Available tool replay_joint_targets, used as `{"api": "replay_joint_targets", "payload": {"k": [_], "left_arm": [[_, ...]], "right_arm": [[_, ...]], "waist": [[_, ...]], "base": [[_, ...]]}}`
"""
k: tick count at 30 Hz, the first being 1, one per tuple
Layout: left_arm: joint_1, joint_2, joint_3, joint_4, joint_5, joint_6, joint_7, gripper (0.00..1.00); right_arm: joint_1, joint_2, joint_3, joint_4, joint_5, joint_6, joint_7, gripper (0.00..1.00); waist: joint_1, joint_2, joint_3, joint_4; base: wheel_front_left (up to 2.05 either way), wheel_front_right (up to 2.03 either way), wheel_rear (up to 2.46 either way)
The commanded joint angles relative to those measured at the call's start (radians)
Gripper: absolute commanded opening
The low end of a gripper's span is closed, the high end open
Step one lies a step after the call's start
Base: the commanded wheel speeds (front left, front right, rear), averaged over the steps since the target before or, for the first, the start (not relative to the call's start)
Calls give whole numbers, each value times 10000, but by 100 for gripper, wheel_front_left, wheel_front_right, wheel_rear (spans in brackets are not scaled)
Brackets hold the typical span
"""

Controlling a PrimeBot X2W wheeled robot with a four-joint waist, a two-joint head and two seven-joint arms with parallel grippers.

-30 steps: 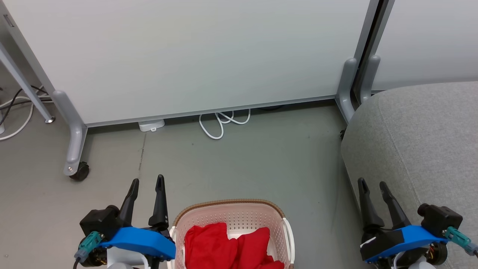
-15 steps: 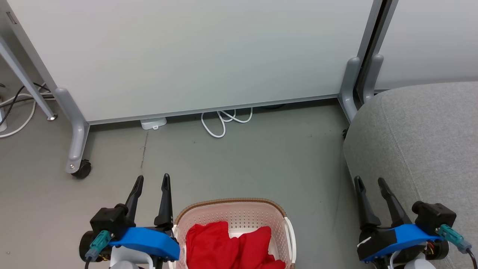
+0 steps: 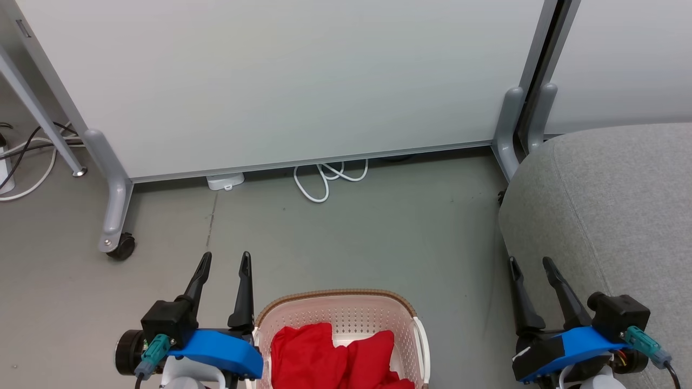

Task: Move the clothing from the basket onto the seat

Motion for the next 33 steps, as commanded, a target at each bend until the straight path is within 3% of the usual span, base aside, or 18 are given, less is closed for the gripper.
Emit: {"api": "replay_joint_targets", "payload": {"k": [1, 21, 33], "left_arm": [[-88, 31, -8, 13, 25, 18, -48, 100], [6, 27, -54, 159, -8, 11, -41, 100], [-967, 92, -275, 1334, 274, -91, -38, 100]], "right_arm": [[-98, -67, 28, 28, -37, 17, -56, 100], [-158, -64, 172, -88, 43, 12, 0, 100], [-1012, -60, 434, -662, -70, 12, 28, 100]], "waist": [[0, 0, -22, -11], [0, 0, 236, -144], [0, 0, 2375, -912]], "base": [[0, 0, 0], [0, 0, 0], [0, 0, 0]]}}
